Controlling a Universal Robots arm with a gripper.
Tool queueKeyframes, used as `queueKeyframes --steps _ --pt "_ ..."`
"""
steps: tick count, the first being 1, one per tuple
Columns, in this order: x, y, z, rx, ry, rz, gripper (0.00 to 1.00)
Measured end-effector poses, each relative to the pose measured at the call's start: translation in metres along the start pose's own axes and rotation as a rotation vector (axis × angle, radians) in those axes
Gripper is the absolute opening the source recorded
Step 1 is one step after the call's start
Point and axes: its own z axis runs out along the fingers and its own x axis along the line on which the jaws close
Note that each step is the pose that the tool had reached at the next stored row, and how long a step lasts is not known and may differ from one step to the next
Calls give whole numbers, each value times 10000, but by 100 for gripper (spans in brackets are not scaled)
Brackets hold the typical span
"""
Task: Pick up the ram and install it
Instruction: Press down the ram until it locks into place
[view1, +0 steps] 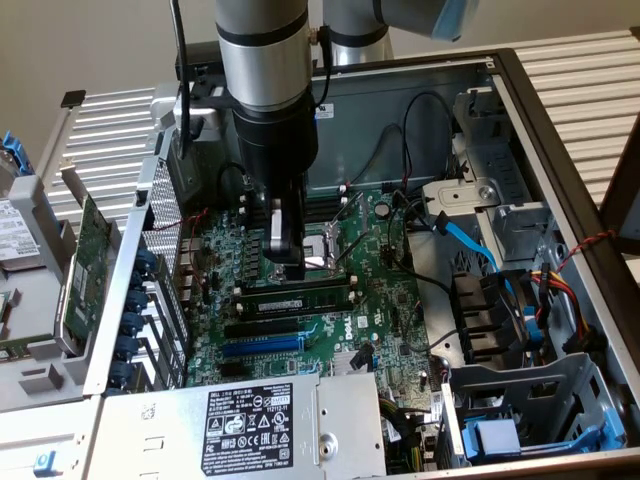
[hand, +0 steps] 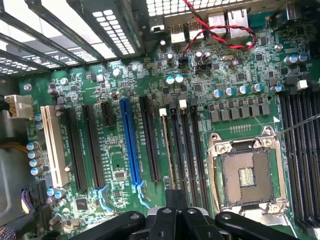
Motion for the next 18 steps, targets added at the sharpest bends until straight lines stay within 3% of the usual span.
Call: queueKeyframes --steps 18 --pt "0 0 0 -92 84 2435 11"
